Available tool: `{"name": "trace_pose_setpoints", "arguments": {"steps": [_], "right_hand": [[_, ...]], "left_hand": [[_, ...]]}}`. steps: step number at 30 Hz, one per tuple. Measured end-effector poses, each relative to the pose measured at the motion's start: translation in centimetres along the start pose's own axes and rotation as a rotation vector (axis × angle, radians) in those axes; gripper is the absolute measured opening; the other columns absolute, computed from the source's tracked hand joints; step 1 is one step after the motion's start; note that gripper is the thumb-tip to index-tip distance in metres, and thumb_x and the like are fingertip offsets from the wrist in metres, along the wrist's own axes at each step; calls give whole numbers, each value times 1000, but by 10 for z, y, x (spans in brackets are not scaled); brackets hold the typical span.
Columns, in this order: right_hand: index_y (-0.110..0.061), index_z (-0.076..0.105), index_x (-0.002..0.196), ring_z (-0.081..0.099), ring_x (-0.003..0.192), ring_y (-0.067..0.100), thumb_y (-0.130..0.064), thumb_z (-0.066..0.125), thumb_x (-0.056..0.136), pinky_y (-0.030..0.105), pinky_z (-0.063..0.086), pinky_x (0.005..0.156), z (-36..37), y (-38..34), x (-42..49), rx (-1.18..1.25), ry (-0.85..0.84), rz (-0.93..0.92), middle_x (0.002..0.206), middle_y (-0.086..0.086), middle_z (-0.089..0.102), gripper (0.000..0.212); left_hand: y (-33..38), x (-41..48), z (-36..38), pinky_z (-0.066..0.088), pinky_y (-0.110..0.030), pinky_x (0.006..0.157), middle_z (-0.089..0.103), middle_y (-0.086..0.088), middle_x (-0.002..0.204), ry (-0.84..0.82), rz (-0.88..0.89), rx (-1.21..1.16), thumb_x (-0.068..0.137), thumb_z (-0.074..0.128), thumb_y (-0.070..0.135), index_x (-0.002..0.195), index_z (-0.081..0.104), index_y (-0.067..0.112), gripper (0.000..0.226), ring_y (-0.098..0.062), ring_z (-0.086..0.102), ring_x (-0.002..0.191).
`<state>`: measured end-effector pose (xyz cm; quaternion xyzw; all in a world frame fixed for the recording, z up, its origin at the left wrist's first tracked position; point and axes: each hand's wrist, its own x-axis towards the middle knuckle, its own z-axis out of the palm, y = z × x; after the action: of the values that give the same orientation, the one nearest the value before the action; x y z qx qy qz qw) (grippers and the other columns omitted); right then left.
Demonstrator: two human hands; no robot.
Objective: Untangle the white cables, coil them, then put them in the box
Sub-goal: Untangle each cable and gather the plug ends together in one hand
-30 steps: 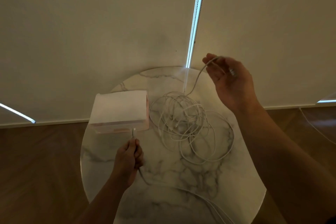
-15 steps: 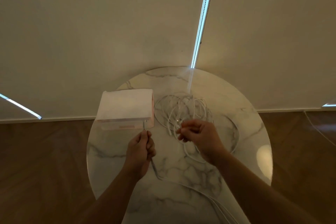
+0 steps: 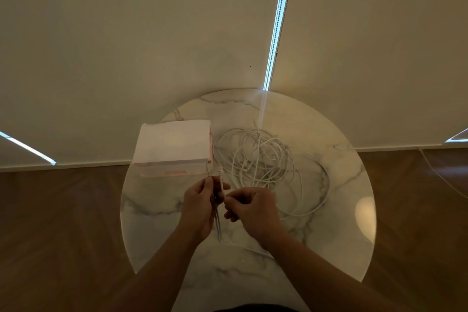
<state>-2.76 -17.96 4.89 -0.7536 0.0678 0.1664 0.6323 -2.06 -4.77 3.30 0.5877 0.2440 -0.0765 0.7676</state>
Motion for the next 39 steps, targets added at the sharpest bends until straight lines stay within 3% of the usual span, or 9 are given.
{"name": "trace_pose_setpoints", "arguments": {"steps": [3,6,9,14,22,24,29,35,39], "right_hand": [[-8,76,84,70,60,23,-10,70,86,30,59,60,1,0,1,4,18,-9,67,10,72,7],[-5,76,83,70,58,22,-9,71,85,29,59,59,1,1,2,13,35,11,67,11,72,6],[-3,76,86,70,58,18,-13,73,85,27,58,59,-1,3,2,-36,18,1,68,10,72,11],[-18,77,92,62,67,2,-28,70,86,16,50,66,-19,10,14,-570,-82,-239,79,-8,71,14],[-19,64,91,61,82,20,-39,49,95,32,46,68,-57,33,40,-986,-235,-317,88,2,67,26],[-17,60,92,60,86,24,-38,45,97,32,42,68,-68,37,48,-1039,-242,-317,93,5,65,26],[-17,58,87,61,86,25,-38,44,99,30,35,64,-91,48,58,-1136,-198,-348,92,4,67,28],[-24,49,76,59,78,25,-40,47,98,29,30,61,-112,51,59,-1139,-120,-377,84,5,66,27],[-14,58,73,58,70,27,-30,51,95,32,38,62,-104,50,62,-1084,-162,-470,75,7,65,28]], "left_hand": [[2,-2,1,53,-31,68,73,-14,93,-29,-24,13,105,36,20,102,66,0,36,-24,69,79],[4,-2,4,50,-33,59,68,-13,81,-62,-48,9,105,39,20,93,65,-2,36,-22,62,66],[2,0,7,48,-26,54,57,-8,73,-51,-54,20,105,36,19,84,57,1,35,-17,50,61],[-6,7,6,46,-31,67,52,-6,66,13,-99,-113,107,29,16,80,50,6,35,-19,47,64],[0,20,3,52,-43,78,45,-6,61,148,-137,-540,105,28,10,72,44,10,36,-23,48,59],[2,22,-1,50,-39,71,45,-2,56,179,-130,-610,105,28,10,71,44,12,37,-19,48,52],[11,33,-21,27,-24,44,38,5,52,256,-131,-678,103,25,9,69,42,19,39,-10,30,38],[20,45,-44,23,-19,36,33,9,47,302,-116,-626,100,25,4,69,41,20,38,-8,22,36],[20,41,-45,21,-19,38,34,8,48,279,-33,-437,104,28,13,71,43,20,37,-7,23,36]]}}
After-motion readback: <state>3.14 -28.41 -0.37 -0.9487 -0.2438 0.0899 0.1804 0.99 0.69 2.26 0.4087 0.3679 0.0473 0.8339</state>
